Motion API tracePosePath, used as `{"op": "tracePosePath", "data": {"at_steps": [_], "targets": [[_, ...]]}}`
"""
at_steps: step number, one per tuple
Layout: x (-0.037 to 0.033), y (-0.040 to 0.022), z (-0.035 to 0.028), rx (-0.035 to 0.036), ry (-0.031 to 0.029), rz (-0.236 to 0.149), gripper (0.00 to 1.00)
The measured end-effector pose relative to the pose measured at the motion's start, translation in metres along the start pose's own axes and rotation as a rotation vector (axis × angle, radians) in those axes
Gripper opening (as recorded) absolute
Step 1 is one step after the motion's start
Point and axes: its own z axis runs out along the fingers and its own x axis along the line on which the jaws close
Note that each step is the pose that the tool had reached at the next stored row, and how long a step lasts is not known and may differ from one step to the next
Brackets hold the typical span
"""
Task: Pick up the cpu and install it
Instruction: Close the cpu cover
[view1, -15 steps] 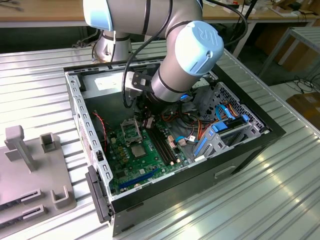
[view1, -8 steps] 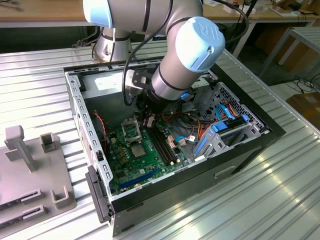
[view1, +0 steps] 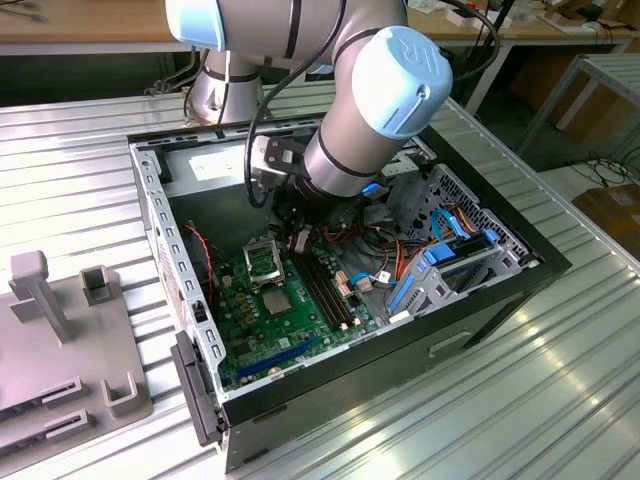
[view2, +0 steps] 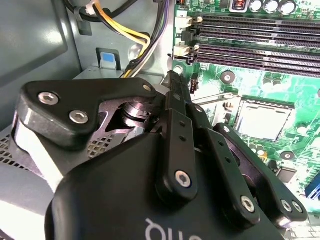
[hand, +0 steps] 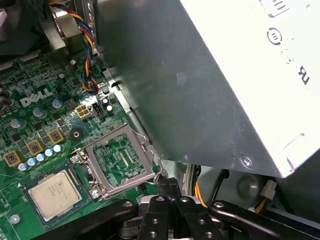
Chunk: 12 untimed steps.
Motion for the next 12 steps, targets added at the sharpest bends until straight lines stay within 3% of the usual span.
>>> {"op": "tracePosePath", "data": {"at_steps": [4, 12], "targets": [[-0.0003, 0.0002, -0.0012, 0.0087, 0.0147, 0.001, 0.11], [-0.0010, 0.0008, -0.0041, 0.0123, 0.0207, 0.001, 0.11]]}}
